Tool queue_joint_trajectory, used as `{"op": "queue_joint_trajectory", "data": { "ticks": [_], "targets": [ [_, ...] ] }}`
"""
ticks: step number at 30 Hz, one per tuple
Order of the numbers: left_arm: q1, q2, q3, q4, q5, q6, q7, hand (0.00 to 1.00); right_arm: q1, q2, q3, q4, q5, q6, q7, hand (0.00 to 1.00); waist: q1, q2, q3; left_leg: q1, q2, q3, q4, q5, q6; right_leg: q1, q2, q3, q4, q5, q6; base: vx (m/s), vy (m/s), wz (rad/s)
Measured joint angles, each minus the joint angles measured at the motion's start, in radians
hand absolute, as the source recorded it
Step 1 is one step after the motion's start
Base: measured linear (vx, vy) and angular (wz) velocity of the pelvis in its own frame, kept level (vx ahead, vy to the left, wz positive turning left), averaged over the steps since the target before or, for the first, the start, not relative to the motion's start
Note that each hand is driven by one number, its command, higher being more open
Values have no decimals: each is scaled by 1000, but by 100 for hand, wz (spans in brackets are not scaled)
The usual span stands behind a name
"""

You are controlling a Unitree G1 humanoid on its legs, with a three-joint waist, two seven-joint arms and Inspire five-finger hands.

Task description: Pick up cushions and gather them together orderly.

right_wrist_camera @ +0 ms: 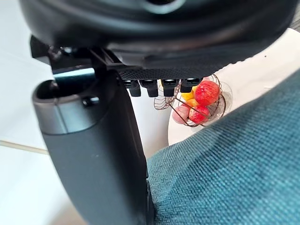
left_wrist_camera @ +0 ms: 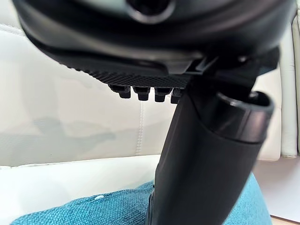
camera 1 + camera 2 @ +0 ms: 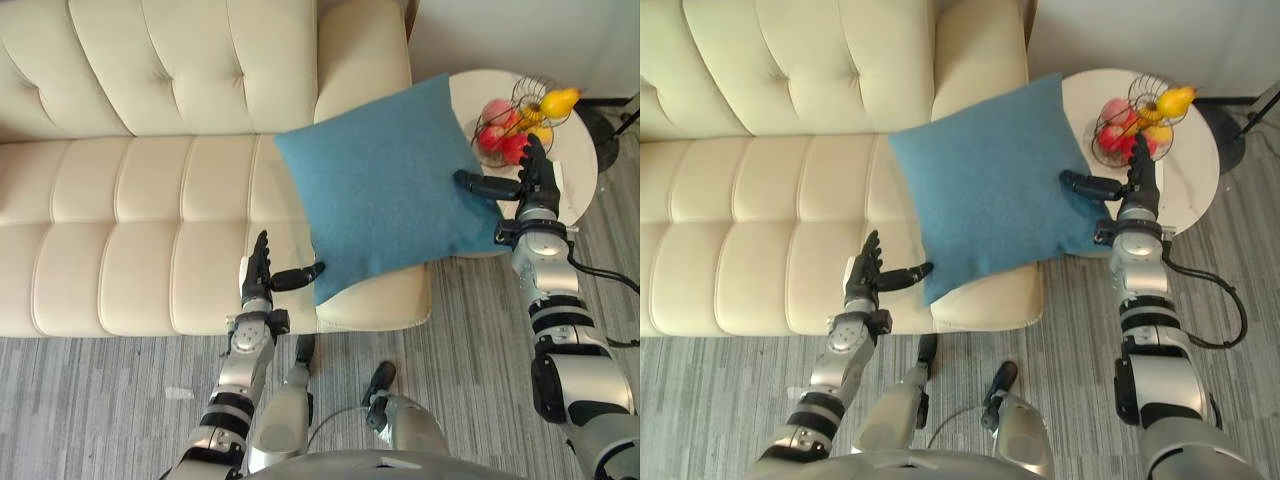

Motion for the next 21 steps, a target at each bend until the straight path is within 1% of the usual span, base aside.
{"op": "queue_joint_trajectory", "data": {
  "ticks": [3,6,7,9,11,12,13,14,17,21],
  "targets": [
    [-60,7,-27,0,-4,0,16,100,-60,8,0,34,33,0,-27,100,8,2,36,-20,1,5,0,8,0,-36,-7,9,31,-3,-5,-61,-11,-6],
    [-108,8,-50,2,-36,-1,29,100,-95,33,3,62,77,1,-48,100,15,2,47,-51,4,7,0,19,-6,-82,-10,17,59,-6,-10,-50,-22,-6],
    [-128,13,-69,6,-42,0,39,100,-112,52,3,79,84,1,-57,100,15,1,60,-53,6,9,0,22,-8,-89,-10,20,67,-8,-13,-39,-28,-7],
    [-153,15,-79,12,-44,0,45,100,-121,70,13,97,85,0,-67,100,16,1,64,-63,9,10,0,26,-10,-110,-11,25,89,-14,-21,-55,-49,-4],
    [-210,22,-88,40,-57,-1,57,100,-127,96,19,97,85,-4,-76,100,16,2,79,-76,14,10,0,37,-17,-135,-12,30,117,-21,-30,-65,-77,-3],
    [-236,30,-103,57,-59,0,65,100,-130,105,20,98,85,-5,-80,0,16,1,84,-83,17,11,0,41,-18,-150,-13,32,134,-26,-37,-51,-60,-3],
    [-250,31,-106,66,-59,0,66,100,-131,109,20,98,85,-7,-82,0,16,1,89,-85,18,11,0,44,-20,-155,-13,33,142,-28,-40,-66,-84,-3],
    [-266,31,-106,70,-59,0,73,0,-133,122,20,98,85,-13,-86,0,14,-2,96,-89,20,11,0,48,-22,-168,-15,36,162,-35,-41,-51,-72,0],
    [-303,31,-114,74,-58,0,92,0,-133,135,26,96,84,-30,-91,0,13,-7,109,-104,24,9,0,57,-28,-202,-22,36,211,-53,-50,-74,-105,1],
    [-332,46,-117,75,-65,0,111,0,-125,157,43,93,82,-47,-93,0,10,-23,121,-115,30,12,0,67,-36,-237,-28,44,269,-75,-61,-55,-113,-2]
  ]
}}
